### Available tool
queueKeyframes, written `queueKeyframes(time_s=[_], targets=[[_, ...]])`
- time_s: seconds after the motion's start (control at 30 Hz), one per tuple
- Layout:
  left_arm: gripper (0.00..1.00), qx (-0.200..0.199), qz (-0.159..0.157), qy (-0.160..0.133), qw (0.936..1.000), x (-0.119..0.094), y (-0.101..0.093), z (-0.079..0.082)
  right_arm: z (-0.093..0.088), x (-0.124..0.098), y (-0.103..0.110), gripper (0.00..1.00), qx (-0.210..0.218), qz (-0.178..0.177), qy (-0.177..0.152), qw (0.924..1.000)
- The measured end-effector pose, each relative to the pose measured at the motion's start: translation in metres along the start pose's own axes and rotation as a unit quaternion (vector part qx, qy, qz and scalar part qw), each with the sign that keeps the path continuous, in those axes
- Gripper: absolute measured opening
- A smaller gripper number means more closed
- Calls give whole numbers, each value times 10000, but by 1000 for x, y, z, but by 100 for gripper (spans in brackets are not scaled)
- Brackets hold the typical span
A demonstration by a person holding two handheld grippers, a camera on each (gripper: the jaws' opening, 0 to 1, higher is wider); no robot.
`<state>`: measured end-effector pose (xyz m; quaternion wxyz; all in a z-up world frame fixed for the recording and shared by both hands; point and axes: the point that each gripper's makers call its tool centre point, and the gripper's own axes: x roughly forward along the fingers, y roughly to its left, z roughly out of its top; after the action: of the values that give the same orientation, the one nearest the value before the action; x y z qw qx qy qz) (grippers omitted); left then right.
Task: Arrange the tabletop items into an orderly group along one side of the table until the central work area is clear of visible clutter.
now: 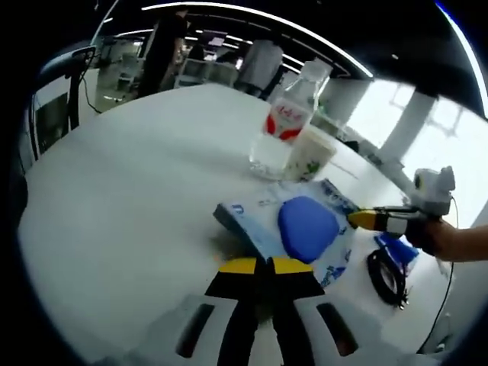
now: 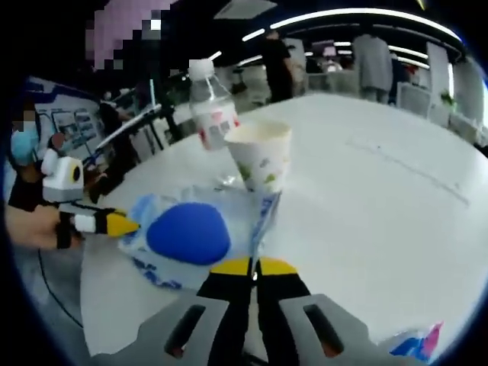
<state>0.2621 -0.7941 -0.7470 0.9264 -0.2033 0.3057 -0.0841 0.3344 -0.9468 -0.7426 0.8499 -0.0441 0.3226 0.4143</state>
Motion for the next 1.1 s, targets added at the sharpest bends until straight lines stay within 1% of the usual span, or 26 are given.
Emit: queueKeyframes(time_s=[0.03, 0.07, 0.23, 0.37, 0.43, 0.5, 0.63, 0.77, 0.87, 0.93, 1.03, 1.07, 1.1], targets=[[2, 35, 10, 5, 10000, 1, -1, 0, 1, -4, 1, 0, -122, -14, -10, 9999], [1, 52, -12, 9, 10000, 1, -1, 0, 2, -6, 2, 0, -150, -27, -16, 9999], [1, -1, -133, -123, 9998, -6, -12, 0, 8, -24, 3, 0, -38, -123, -188, 9997], [1, 294, -171, -115, 9994, -10, -22, 0, 5, -35, 5, 0, -49, -239, -286, 9993], [1, 516, -201, -135, 9984, -11, -27, 2, 2, -40, 5, 0, 2, -277, -310, 9991], [1, 794, -253, -209, 9963, -10, -32, 7, 0, -43, 4, 0, -76, -336, -331, 9989], [1, 1016, -327, -119, 9942, -5, -39, 8, -3, -50, 0, 0, 19, -539, -339, 9980], [1, 1205, -380, -125, 9919, -3, -48, 18, 2, -57, -6, 0, 69, -691, -439, 9966], [1, 1349, -450, -30, 9898, 1, -57, 21, 2, -71, -10, 0, 183, -824, -529, 9950], [1, 1451, -505, -24, 9881, 3, -66, 21, 2, -82, -13, 0, 187, -891, -572, 9942], [1, 1758, -623, 34, 9824, 11, -80, 19, -2, -97, -23, 0, 147, -1049, -579, 9927], [1, 1879, -692, 70, 9797, 16, -87, 18, -3, -101, -27, 0, 188, -1114, -589, 9918], [1, 1903, -727, 93, 9790, 20, -92, 17, -6, -106, -34, 0, 249, -1200, -587, 9907]])
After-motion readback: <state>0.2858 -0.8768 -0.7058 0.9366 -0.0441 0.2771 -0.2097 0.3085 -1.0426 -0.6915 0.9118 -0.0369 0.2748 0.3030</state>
